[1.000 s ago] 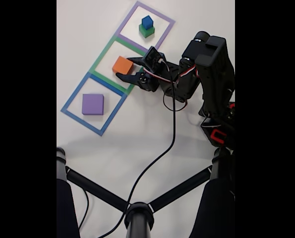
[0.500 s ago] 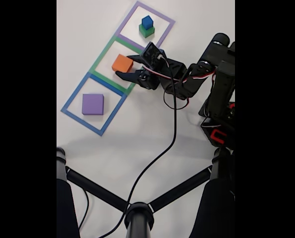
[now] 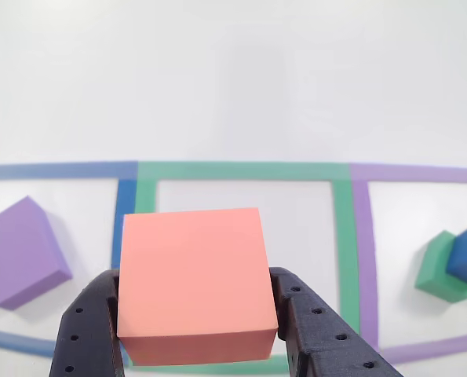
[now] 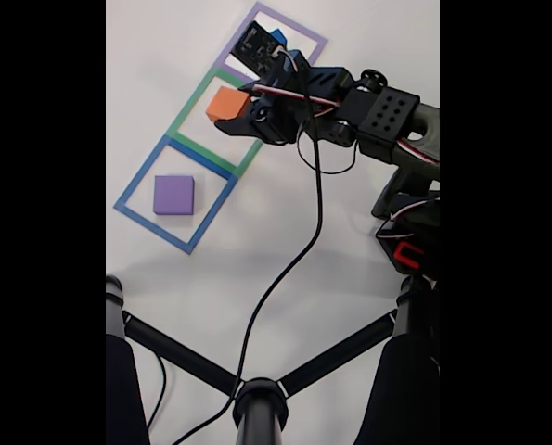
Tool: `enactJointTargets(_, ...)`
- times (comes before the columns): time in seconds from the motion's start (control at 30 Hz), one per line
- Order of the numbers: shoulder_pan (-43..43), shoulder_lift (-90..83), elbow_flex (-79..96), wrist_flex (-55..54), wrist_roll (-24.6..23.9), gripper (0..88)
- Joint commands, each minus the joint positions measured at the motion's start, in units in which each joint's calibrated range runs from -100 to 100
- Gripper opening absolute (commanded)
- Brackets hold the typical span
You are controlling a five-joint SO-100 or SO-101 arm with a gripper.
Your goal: Tower of hanoi
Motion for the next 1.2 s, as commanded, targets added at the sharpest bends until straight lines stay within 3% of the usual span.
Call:
enactJointTargets(0.0, -2.31, -5.29, -18.31, 23.86, 0.00, 12.2)
enactJointTargets(0.13, -5.29, -4.89, -34.12, 40.69, 0.00, 12.1)
enactJointTargets(0.27, -8.87, -4.17, -44.57, 50.08, 0.00, 12.1)
enactJointTargets(0.77, -19.77, -6.81, -51.66, 59.63, 0.00, 12.2)
enactJointTargets(0.97, -18.63, -7.77, -37.76, 47.57, 0.00, 12.6)
enactJointTargets(1.17, -17.26, -10.02, -10.86, 16.74, 0.00, 12.7)
